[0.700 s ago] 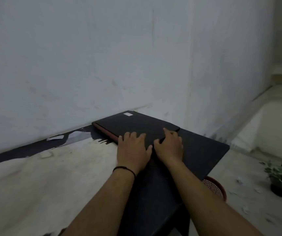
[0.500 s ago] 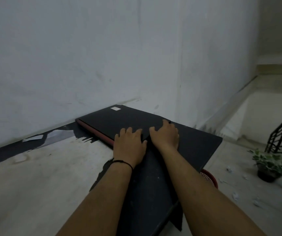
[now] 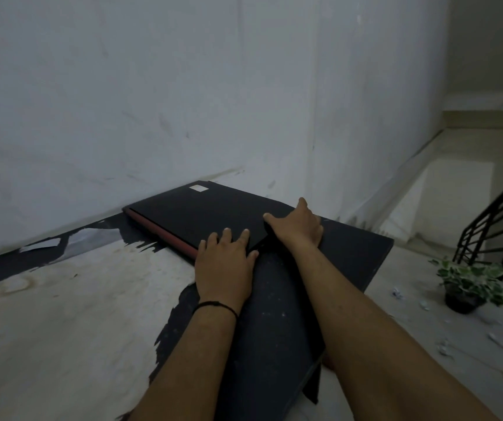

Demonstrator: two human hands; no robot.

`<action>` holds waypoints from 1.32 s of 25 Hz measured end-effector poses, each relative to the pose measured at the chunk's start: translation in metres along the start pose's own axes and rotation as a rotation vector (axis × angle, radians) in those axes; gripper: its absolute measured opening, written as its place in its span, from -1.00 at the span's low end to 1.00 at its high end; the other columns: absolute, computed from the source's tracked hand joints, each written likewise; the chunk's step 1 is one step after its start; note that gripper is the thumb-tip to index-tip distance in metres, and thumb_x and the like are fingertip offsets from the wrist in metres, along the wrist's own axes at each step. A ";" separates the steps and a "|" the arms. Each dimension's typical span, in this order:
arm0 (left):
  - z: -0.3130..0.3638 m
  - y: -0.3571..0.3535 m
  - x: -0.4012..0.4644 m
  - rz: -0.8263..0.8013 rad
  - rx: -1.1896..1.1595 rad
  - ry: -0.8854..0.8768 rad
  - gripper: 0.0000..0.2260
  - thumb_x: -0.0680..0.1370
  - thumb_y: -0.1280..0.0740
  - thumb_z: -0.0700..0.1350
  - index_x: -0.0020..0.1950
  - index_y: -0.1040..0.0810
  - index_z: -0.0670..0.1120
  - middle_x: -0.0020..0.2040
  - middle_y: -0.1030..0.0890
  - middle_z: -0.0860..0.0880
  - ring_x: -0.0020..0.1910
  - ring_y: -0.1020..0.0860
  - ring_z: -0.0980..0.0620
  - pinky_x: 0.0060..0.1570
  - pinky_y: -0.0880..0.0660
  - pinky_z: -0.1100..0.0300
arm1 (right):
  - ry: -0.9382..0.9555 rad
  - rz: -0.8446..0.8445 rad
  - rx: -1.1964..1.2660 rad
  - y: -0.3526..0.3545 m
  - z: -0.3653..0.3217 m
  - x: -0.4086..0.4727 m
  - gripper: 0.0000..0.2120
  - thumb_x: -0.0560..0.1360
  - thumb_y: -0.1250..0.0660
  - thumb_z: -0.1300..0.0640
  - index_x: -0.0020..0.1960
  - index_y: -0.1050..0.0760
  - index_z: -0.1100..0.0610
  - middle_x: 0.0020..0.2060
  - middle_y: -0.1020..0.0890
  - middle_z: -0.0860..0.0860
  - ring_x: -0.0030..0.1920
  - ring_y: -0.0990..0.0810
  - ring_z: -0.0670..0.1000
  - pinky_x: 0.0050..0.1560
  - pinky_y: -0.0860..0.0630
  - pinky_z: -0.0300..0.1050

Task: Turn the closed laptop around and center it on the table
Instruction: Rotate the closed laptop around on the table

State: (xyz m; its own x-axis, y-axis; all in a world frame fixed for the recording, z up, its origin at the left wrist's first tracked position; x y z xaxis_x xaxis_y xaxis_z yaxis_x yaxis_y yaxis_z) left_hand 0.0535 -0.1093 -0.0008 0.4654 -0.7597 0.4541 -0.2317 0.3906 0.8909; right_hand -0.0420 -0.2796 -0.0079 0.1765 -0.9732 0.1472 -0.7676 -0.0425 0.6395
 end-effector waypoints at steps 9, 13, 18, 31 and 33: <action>-0.031 0.038 -0.047 -0.046 0.041 -0.071 -0.50 0.63 -0.13 0.18 0.55 -0.22 0.07 0.44 -0.42 -0.03 0.37 -0.40 -0.10 0.21 -0.43 0.04 | 0.038 0.031 0.024 0.031 0.004 -0.070 -0.03 0.18 -0.45 -0.47 0.38 -0.47 0.14 0.31 -0.54 0.10 0.37 -0.38 0.16 0.30 -0.41 0.08; -0.051 0.055 -0.075 -0.022 0.074 -0.024 -0.48 0.60 -0.11 0.27 0.49 -0.36 0.06 0.37 -0.51 0.03 0.33 -0.46 -0.03 0.10 -0.49 0.10 | 0.069 0.054 0.073 0.037 0.007 -0.098 -0.12 0.14 -0.49 -0.44 0.25 -0.53 0.13 0.16 -0.62 0.05 0.20 -0.54 0.10 0.17 -0.52 0.02; -0.060 0.063 -0.087 0.068 0.094 0.018 -0.44 0.56 -0.06 0.36 0.12 -0.63 -0.01 -0.09 -0.64 0.01 -0.13 -0.59 -0.01 -0.27 -0.51 0.11 | 0.028 0.104 0.242 0.046 0.014 -0.099 -0.63 0.34 -0.45 -0.21 -0.30 -0.58 0.11 -0.34 -0.62 -0.05 -0.28 -0.60 -0.01 -0.23 -0.49 -0.14; 0.028 0.004 -0.015 -0.135 0.058 0.039 -0.21 0.47 0.03 0.49 0.58 -0.12 0.07 0.55 -0.23 -0.19 0.49 -0.19 -0.25 0.45 -0.13 -0.21 | 0.238 -0.168 0.063 0.039 0.004 -0.044 -0.70 0.51 -0.30 -0.17 -0.27 -0.68 -0.07 -0.35 -0.65 -0.17 -0.20 -0.64 -0.04 -0.12 -0.55 -0.11; 0.023 0.004 -0.012 -0.127 0.058 -0.002 -0.21 0.45 0.02 0.51 0.57 -0.14 0.11 0.53 -0.28 -0.16 0.45 -0.26 -0.23 0.41 -0.23 -0.16 | 0.272 -0.155 -0.070 0.036 0.001 -0.052 -0.62 0.52 -0.27 -0.19 -0.39 -0.60 -0.06 -0.43 -0.59 -0.15 -0.25 -0.61 -0.02 -0.23 -0.44 -0.15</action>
State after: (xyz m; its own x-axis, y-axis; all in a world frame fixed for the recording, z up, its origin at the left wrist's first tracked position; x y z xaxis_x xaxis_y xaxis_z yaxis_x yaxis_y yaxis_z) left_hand 0.0268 -0.1102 -0.0024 0.4923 -0.8023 0.3377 -0.2201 0.2607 0.9400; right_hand -0.0790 -0.2304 0.0066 0.4536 -0.8599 0.2342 -0.6758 -0.1605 0.7194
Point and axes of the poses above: each hand's wrist, its own x-axis towards the middle knuckle, its own y-axis out of the back of the hand, z = x × y, the point moved 9 cm from there along x, towards the middle knuckle
